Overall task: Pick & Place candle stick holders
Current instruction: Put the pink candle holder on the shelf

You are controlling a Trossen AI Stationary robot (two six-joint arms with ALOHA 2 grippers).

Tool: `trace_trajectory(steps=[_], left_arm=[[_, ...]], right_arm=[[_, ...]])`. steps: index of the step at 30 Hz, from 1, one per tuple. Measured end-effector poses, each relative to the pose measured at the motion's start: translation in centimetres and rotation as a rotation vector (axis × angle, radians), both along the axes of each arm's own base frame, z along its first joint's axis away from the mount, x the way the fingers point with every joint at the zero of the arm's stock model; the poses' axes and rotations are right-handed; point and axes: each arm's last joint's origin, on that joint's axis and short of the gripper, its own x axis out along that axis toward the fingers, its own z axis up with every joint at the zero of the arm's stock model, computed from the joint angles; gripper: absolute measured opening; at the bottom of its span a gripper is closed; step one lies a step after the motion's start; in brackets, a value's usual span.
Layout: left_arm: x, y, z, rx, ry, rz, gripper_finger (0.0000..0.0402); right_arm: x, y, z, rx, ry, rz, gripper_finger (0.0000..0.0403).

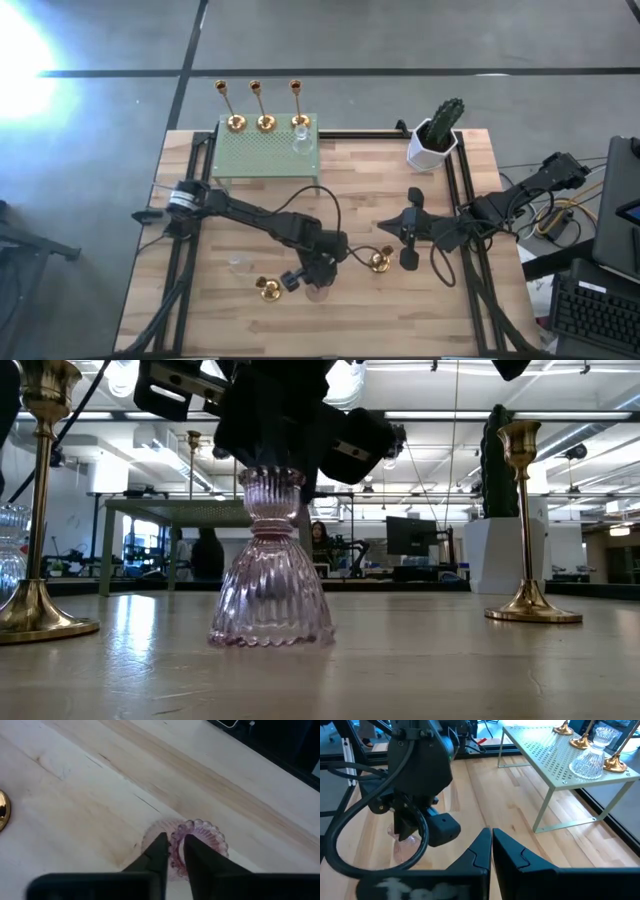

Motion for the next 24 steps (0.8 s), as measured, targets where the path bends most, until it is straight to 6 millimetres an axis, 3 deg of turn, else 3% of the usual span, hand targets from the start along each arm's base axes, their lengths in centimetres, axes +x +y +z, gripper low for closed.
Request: trace_trajectory(steps=[2,12,24], left_arm=[[-0.1,0.1,0.0,-0.001,0.006,-0.002,0.0033],[0.1,0.3,0.7,0.024,-0.002,-0.007,0.0033],[0.5,3.2,2.8,0.091,0.042,0.074,0.0024]], right_arm=[[0.0,0.0,0.0,0.000,0.000,0.000,0.0008],[0.0,0.0,0.0,0.000,0.000,0.000,0.0008],[0.0,0.0,0.0,0.000,0.000,0.000,0.0008]])
